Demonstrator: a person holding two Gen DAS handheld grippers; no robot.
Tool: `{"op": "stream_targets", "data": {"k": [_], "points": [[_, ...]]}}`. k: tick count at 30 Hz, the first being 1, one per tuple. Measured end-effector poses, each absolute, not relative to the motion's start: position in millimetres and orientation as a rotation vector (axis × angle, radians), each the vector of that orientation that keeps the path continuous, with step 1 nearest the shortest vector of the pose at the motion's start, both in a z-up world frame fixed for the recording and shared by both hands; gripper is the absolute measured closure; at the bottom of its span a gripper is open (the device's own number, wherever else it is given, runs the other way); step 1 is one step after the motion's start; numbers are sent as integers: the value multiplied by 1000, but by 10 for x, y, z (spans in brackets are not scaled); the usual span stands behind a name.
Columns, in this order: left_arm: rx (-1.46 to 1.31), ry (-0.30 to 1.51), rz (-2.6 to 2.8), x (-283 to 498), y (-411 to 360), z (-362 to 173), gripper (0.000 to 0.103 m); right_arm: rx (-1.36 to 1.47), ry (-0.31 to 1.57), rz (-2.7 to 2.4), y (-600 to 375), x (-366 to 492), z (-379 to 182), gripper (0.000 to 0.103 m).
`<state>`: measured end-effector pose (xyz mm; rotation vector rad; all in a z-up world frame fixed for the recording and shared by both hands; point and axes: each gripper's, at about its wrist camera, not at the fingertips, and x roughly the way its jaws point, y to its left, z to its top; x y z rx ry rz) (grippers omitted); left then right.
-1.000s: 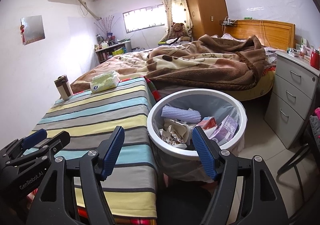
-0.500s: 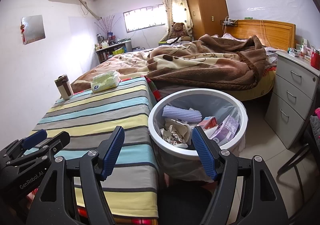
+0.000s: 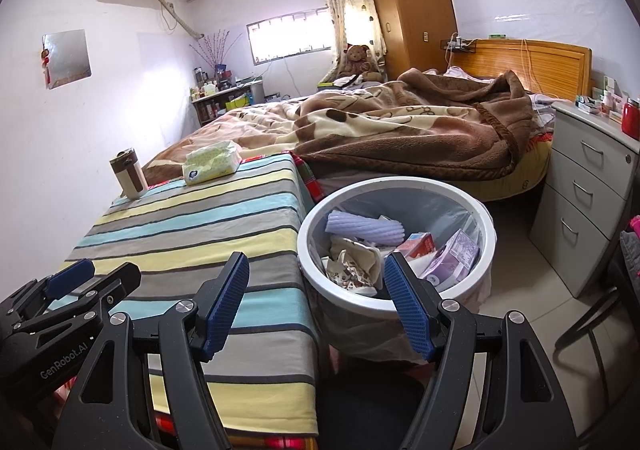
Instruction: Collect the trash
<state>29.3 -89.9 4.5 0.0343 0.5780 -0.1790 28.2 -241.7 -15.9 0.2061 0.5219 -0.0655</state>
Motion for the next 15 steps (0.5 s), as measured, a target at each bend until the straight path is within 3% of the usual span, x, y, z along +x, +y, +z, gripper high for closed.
{"op": "stream_targets", "data": {"k": [15], "points": [[32,578,-177,299,-888,53,33,205,524,-65,-2412,285,-161,31]]}}
